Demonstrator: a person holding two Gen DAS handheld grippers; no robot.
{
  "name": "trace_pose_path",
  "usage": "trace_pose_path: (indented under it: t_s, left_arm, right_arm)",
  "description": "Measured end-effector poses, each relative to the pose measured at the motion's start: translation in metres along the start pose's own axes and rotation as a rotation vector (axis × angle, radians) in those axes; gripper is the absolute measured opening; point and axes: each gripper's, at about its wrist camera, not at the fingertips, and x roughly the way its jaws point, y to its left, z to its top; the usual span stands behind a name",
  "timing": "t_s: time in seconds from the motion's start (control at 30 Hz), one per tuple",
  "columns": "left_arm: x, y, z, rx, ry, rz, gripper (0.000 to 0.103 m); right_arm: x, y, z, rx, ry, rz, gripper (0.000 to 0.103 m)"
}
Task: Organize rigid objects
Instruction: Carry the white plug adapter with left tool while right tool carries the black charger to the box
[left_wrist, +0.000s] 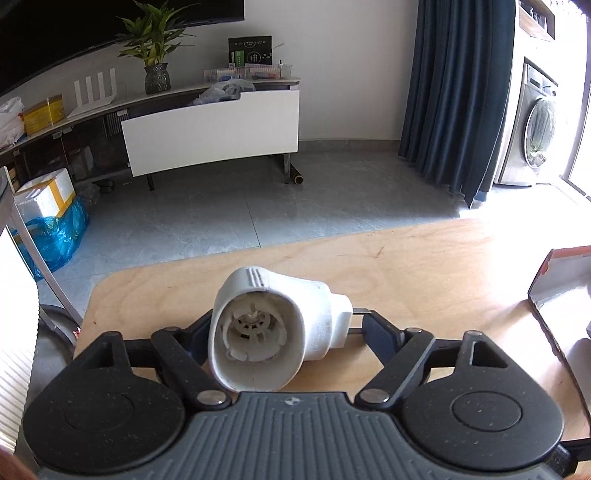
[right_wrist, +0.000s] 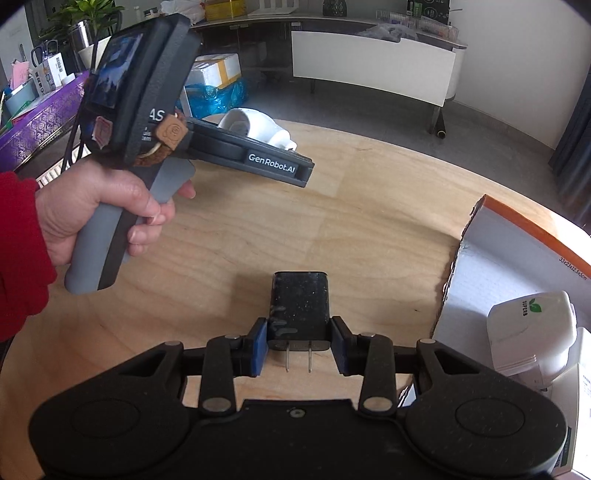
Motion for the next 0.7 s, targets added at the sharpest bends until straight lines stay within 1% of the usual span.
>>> trace_pose_path:
  t_s: [0.07, 0.13, 0.27, 0.5, 0.7]
  left_arm:
    - [-0.003, 0.000, -0.002, -0.015, -0.010, -0.001, 0.083]
    - [-0.008, -0.002, -0.005, -0.014, -0.008, 0.018, 0.083]
    - [-0.027, -0.002, -0.007, -0.064, -0.013, 0.032, 0.083]
    - [-0.078, -0.007, -0.017, -0.102, -0.024, 0.074, 0.083]
    - [-0.122, -0.017, -0.030, -0.156, -0.034, 0.099, 0.083]
  right_arm:
    - [0.000, -0.001, -0.002, 0.009, -0.013, 0.001, 0.044]
    - [-0.002, -0.001, -0.005, 0.017, -0.026, -0.001, 0.044]
    - [-0.006, -0.002, -0.008, 0.047, -0.060, 0.002, 0.044]
    - [-0.023, -0.004, -0.015, 0.093, -0.121, 0.002, 0.044]
    - [-0.054, -0.004, -0.027, 0.135, -0.181, 0.016, 0.044]
